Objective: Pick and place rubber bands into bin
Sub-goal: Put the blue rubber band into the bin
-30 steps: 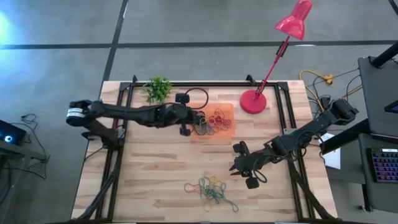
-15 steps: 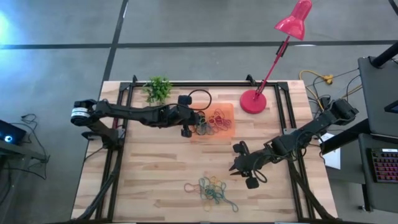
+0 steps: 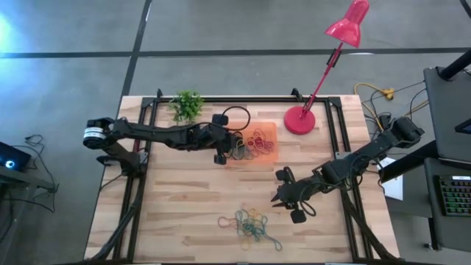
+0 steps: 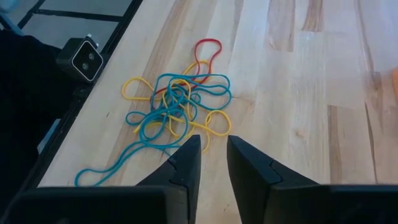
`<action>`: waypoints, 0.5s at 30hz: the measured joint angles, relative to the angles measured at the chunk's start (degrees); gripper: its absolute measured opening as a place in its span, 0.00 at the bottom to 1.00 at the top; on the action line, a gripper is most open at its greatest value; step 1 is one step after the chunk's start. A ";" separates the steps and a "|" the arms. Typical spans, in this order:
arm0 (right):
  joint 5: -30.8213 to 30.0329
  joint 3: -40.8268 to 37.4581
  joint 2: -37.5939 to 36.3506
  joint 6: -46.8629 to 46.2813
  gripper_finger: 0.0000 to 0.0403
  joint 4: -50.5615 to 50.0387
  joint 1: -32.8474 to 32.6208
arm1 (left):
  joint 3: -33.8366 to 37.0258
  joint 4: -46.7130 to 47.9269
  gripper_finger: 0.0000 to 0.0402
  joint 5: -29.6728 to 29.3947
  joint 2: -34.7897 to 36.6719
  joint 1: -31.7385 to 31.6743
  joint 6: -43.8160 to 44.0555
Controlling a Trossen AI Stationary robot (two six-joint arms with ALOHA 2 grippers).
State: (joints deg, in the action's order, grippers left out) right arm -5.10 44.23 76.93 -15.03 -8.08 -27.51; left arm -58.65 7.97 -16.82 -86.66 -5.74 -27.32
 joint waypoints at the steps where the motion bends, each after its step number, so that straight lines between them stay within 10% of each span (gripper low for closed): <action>1: 0.00 0.00 0.00 0.00 0.17 0.00 0.00 | 0.00 0.00 0.29 0.00 0.06 0.00 -0.01; 15: -0.07 0.00 0.00 0.00 0.18 -0.02 0.00 | -0.35 3.37 0.35 2.78 0.55 0.30 1.27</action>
State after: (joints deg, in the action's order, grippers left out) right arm -5.17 44.23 76.93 -15.03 -8.09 -27.51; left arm -59.01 11.34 -14.04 -86.11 -5.44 -26.05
